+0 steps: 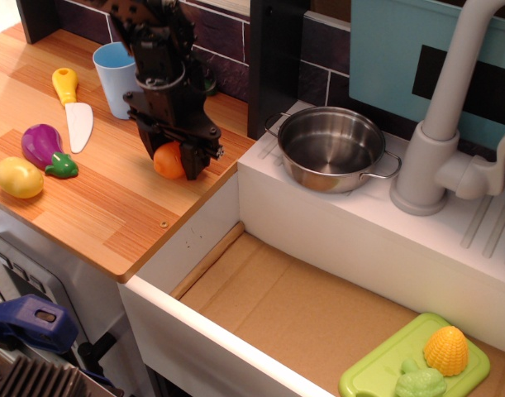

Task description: Put carrot in pot or pan

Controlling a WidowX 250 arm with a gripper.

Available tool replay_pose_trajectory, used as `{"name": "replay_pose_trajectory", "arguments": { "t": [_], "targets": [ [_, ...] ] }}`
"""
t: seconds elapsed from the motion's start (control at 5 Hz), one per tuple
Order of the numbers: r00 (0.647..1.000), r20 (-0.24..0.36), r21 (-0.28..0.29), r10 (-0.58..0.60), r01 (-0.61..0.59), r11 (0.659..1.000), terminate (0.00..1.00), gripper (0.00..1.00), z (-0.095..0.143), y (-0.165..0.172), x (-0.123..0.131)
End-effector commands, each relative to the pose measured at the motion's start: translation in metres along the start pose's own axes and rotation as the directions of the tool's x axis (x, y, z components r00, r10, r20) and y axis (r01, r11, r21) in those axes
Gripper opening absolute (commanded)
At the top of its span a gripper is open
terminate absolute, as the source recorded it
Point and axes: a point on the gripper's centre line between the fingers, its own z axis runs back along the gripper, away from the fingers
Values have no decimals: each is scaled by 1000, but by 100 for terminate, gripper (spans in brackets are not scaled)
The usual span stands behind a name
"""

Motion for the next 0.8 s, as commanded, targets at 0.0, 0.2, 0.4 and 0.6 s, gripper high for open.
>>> {"name": "replay_pose_trajectory", "arguments": {
  "t": [0.0,0.2,0.4,0.6],
  "targets": [
    [994,106,93,-25,15,996,0,0,64,-13,34],
    [983,173,78,-57,44,996,0,0,76,-36,53],
    [970,233,53,-74,63,997,0,0,81,-62,69],
    [938,333,72,-99,79,994,0,0,70,-86,79]
  ]
}}
